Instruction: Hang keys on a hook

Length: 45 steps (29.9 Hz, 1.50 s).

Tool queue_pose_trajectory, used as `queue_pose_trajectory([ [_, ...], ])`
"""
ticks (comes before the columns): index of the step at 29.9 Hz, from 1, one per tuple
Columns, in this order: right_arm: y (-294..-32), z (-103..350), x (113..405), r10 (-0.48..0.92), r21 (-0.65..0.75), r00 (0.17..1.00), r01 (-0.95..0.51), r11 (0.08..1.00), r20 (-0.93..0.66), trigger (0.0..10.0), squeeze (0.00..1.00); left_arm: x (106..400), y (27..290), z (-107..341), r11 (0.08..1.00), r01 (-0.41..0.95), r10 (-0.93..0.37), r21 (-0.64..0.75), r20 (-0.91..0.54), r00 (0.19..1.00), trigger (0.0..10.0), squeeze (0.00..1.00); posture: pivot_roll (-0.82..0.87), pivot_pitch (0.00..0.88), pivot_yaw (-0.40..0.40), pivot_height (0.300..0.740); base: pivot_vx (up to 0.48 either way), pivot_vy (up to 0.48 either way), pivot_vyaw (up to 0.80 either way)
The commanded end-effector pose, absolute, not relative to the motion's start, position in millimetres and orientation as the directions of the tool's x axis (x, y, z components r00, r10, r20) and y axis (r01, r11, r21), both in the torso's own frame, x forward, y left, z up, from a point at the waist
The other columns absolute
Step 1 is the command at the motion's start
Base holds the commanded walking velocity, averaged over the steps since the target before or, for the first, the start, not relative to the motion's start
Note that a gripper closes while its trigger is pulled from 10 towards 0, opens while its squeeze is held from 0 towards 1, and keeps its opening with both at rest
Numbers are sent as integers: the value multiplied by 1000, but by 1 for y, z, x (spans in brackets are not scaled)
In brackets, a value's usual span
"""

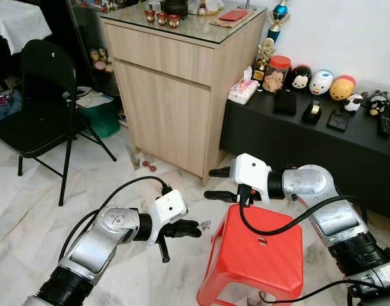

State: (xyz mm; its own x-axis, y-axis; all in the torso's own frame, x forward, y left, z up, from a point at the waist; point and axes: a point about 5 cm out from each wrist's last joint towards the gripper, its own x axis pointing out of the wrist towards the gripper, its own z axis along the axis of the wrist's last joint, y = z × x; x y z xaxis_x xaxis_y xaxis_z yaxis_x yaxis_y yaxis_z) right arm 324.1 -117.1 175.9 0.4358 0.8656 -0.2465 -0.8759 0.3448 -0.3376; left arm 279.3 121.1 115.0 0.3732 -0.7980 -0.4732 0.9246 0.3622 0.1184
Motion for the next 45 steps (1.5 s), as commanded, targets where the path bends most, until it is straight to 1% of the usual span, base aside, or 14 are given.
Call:
queue_pose_trajectory([
  [1,-134,164,331,806,-231,562,-823,520,-188,10000,0,283,132,110,453,883,-759,123,-466,455,9020,0,142,32,-30,736,0,0,0],
  [2,-134,164,331,806,-231,562,-823,520,-188,10000,0,283,132,110,453,883,-759,123,-466,455,9020,0,142,32,-30,736,0,0,0],
  [3,-136,162,332,795,-214,578,-813,542,-185,10000,0,284,133,109,462,878,-754,126,-465,464,10000,0,142,32,-30,736,0,0,0],
  [6,-149,121,332,671,-98,708,-700,707,-219,10000,0,294,151,100,629,764,-650,143,-442,618,10000,0,142,32,-33,736,0,0,0],
  [7,-149,121,332,671,-98,708,-700,707,-219,10000,0,294,151,100,629,764,-650,143,-442,618,10000,0,142,32,-33,736,0,0,0],
  [10,-165,55,314,502,46,778,-526,849,-377,10000,0,301,182,82,826,550,-458,121,-424,781,10000,0,149,27,-34,736,0,0,0],
  [13,-171,15,294,398,115,768,-397,910,-501,10000,0,298,204,61,922,378,-305,81,-450,839,10000,0,154,20,-35,736,0,0,0],
  [19,-170,-37,251,248,134,703,-214,968,-666,10000,0,261,231,0,990,135,-82,47,-590,804,10000,0,153,5,-39,736,0,0,0],
  [24,-174,-50,236,174,131,682,-115,985,-711,10000,0,240,236,-22,997,70,-25,44,-650,760,10000,0,150,0,-38,736,0,0,0],
  [27,-177,-69,210,99,137,620,13,991,-778,10000,0,208,238,-50,999,-10,36,41,-727,686,10000,0,151,0,-41,736,0,0,0],
  [29,-177,-69,210,99,137,620,13,991,-778,10000,0,208,238,-50,999,-10,36,41,-727,686,10000,0,151,0,-41,736,0,0,0],
  [31,-176,-80,192,81,133,571,50,990,-817,10000,0,183,237,-68,997,-61,80,54,-781,619,10000,0,155,0,-44,736,0,0,0],
  [37,-173,-88,180,59,92,524,36,995,-850,10000,0,156,230,-86,996,-52,89,73,-839,537,10000,0,142,0,-38,736,0,0,0],
  [45,-179,-87,180,3,85,545,125,989,-839,10000,0,156,226,-87,997,-64,74,46,-831,551,10000,0,146,0,-37,736,0,0,0],
])
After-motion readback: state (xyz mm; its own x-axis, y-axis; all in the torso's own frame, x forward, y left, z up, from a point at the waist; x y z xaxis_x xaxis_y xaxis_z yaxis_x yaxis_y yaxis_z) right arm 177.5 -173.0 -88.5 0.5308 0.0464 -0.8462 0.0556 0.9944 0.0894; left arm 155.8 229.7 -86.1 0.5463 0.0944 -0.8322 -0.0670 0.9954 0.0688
